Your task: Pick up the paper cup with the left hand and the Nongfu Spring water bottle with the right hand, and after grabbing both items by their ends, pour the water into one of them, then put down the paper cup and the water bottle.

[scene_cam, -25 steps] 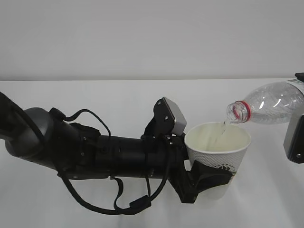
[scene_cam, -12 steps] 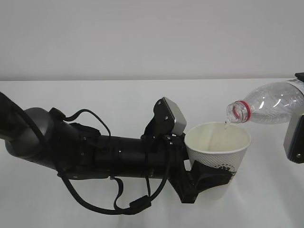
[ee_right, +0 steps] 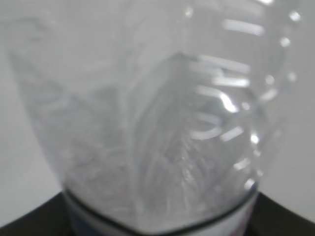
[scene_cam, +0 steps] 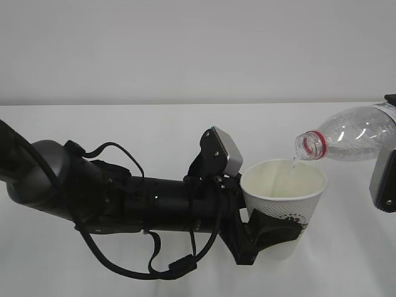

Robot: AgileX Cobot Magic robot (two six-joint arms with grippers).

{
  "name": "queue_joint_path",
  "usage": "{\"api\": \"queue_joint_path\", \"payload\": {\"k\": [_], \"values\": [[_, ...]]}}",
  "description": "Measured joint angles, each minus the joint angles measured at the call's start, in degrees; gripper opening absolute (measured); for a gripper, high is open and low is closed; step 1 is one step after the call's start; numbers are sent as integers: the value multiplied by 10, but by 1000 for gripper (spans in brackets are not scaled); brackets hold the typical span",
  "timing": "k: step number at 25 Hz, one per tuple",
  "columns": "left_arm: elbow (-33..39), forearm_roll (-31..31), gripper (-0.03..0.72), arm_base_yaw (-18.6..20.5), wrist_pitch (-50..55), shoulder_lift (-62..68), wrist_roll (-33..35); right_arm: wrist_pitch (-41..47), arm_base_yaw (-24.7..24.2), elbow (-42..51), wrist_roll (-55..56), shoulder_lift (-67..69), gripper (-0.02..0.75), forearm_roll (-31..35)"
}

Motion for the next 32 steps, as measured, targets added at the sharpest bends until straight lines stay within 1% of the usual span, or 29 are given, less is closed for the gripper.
{"api": "queue_joint_path", "payload": {"k": [32], "values": [[0,0,491,0,1,0,0,-1,0,0,0,0,404,0]]}}
